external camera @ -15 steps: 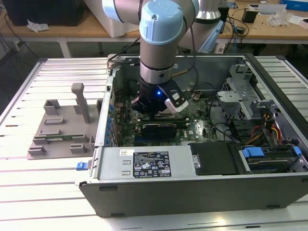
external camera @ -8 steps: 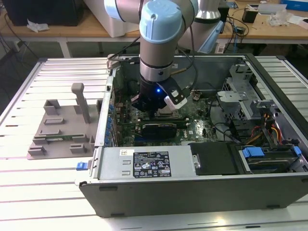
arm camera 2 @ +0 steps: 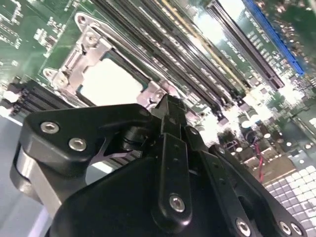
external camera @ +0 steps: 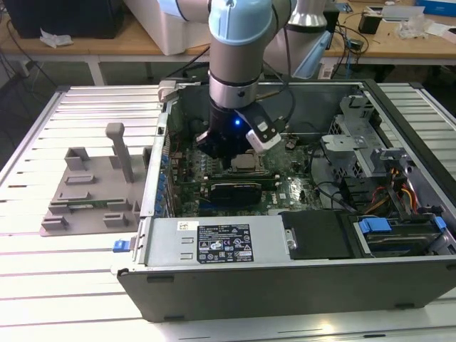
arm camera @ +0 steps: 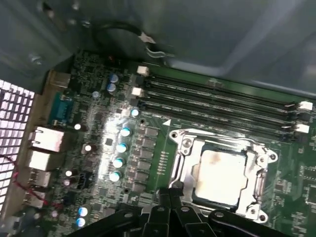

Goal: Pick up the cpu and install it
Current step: 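Install the second cpu locking lever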

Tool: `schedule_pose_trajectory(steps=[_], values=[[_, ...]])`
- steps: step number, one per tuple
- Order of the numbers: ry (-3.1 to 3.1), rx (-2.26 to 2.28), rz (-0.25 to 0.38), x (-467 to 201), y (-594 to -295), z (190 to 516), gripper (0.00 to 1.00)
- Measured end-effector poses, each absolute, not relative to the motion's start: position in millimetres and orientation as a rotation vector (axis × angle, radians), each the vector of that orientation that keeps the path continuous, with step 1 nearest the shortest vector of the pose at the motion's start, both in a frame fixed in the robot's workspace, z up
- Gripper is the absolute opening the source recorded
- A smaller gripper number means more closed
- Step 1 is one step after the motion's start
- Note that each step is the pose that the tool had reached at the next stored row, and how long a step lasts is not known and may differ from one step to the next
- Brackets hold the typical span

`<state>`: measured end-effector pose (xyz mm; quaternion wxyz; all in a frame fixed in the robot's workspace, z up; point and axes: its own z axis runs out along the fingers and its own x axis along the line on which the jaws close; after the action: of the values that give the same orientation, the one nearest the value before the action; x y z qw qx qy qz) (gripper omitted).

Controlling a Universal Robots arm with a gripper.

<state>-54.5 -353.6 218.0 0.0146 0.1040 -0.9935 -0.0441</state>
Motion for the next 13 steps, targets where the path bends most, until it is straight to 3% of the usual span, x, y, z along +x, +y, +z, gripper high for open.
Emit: schedule_pose_trajectory(steps=[3,13], values=[[-3.078,0.32,-0.075,-37,-343,217,0.1],[-3.068,0.317,-0.011,-19,-334,234,0.1]])
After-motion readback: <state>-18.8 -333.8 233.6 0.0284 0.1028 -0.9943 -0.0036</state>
